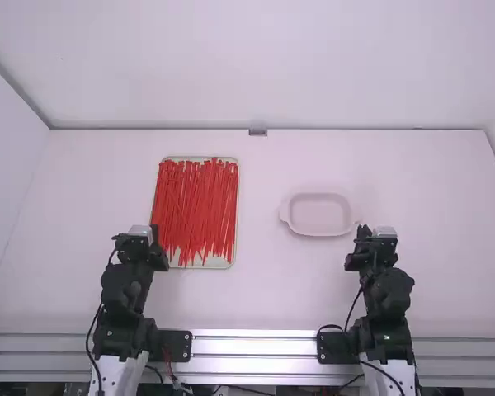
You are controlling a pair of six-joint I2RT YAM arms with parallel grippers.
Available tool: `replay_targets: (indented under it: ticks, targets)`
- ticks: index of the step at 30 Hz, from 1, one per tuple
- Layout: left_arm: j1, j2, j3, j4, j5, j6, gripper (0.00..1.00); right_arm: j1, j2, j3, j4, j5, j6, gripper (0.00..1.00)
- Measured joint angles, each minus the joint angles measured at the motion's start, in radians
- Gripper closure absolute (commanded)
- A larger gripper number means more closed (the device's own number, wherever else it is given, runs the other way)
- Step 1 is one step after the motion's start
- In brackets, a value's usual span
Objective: Fasten the cable tie
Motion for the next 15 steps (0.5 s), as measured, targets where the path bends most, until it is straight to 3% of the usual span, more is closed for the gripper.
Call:
replay_targets:
  ticks: [15]
  targets:
    - [-0.027, 0.349, 0.252, -0.112, 0.004, -0.025, 0.61, 0.052, 0.370, 0.251, -0.065, -0.005, 0.008, 0.61]
